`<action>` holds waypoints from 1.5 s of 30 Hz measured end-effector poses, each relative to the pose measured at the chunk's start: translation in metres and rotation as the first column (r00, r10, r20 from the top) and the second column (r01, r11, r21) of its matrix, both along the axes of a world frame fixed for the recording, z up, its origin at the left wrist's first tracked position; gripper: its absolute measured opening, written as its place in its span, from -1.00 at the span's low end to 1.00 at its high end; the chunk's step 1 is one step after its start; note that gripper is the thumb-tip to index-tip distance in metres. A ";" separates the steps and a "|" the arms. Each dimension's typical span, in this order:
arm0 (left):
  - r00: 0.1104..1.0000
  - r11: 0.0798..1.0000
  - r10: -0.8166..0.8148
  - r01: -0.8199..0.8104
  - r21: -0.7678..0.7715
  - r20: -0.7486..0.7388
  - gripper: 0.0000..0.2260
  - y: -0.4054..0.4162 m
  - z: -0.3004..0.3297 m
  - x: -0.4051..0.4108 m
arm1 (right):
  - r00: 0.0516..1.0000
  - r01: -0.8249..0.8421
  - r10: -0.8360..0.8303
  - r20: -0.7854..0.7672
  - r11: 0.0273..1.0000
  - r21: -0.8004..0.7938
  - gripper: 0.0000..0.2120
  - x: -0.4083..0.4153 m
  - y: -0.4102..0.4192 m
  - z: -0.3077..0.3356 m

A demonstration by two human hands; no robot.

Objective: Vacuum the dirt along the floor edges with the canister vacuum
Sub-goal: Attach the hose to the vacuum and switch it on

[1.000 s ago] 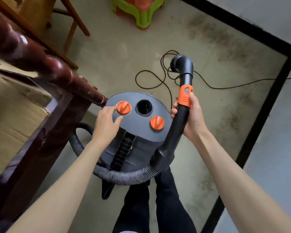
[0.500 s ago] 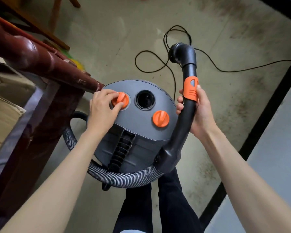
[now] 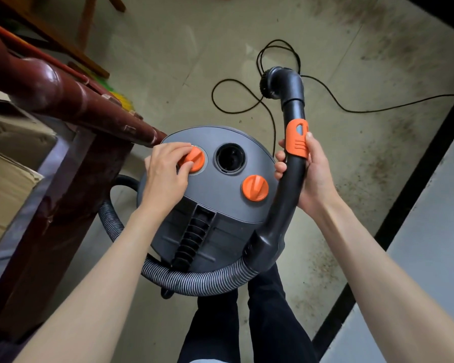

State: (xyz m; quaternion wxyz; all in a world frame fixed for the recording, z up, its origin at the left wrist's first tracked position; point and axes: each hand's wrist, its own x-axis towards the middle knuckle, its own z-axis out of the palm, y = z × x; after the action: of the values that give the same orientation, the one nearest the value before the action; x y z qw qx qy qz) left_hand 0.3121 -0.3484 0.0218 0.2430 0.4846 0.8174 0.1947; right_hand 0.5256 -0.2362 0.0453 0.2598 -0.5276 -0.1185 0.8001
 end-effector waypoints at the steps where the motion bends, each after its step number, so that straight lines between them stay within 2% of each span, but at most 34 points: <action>1: 1.000 1.000 -0.006 0.006 0.003 0.001 -0.75 0.000 0.000 0.000 | 1.000 0.002 -0.002 0.000 1.000 0.000 -0.63 0.000 -0.001 0.000; 8: 1.000 0.999 -0.021 0.020 -0.037 -0.016 -0.72 0.000 0.002 0.003 | 1.000 0.012 -0.012 -0.002 1.000 -0.005 -0.62 0.002 -0.004 0.001; 11: 0.997 0.998 0.035 -0.032 0.049 -0.071 -0.71 -0.002 0.014 0.028 | 1.000 0.026 -0.026 -0.003 1.000 0.007 -0.63 0.010 -0.006 0.001; 15: 0.990 0.983 -0.140 0.137 0.124 0.013 -0.72 -0.001 0.021 0.083 | 0.998 0.069 -0.069 -0.004 0.998 -0.011 -0.62 0.025 -0.010 0.003; 18: 0.982 0.984 -0.169 0.163 0.071 0.080 -0.69 -0.003 0.019 0.108 | 0.995 0.100 -0.100 -0.002 0.995 -0.013 -0.62 0.039 -0.011 0.004; 21: 0.980 0.983 -0.183 0.181 0.035 0.076 -0.64 -0.002 0.015 0.119 | 0.993 0.117 -0.118 -0.012 0.993 -0.019 -0.61 0.051 -0.012 0.005; 25: 0.988 0.989 -0.148 0.146 0.039 0.047 -0.78 0.005 0.009 0.119 | 0.991 0.133 -0.134 -0.012 0.991 -0.017 -0.60 0.059 -0.014 0.005; 29: 0.994 0.994 -0.102 0.101 0.034 0.035 -0.77 -0.003 0.006 0.115 | 0.988 0.153 -0.154 -0.020 0.988 -0.019 -0.60 0.064 -0.016 0.004; 38: 0.968 0.967 -0.251 0.250 0.048 0.015 -0.76 0.000 0.000 0.102 | 0.991 0.134 -0.134 -0.017 0.991 -0.012 -0.62 0.062 -0.016 0.006; 43: 0.955 0.953 -0.293 0.296 -0.066 0.045 -0.71 0.008 0.008 0.095 | 0.992 0.128 -0.128 -0.008 0.992 0.012 -0.62 0.059 -0.014 0.017; 45: 0.959 0.960 -0.261 0.270 -0.079 0.109 -0.72 0.012 0.020 0.097 | 0.993 0.118 -0.117 -0.020 0.993 0.022 -0.60 0.057 -0.013 0.028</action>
State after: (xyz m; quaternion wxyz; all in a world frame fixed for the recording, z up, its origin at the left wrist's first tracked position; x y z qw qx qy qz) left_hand 0.4089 -0.3367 0.0415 0.3290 0.5681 0.7402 0.1456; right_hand 0.5823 -0.2491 0.0729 0.3136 -0.5232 -0.0941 0.7868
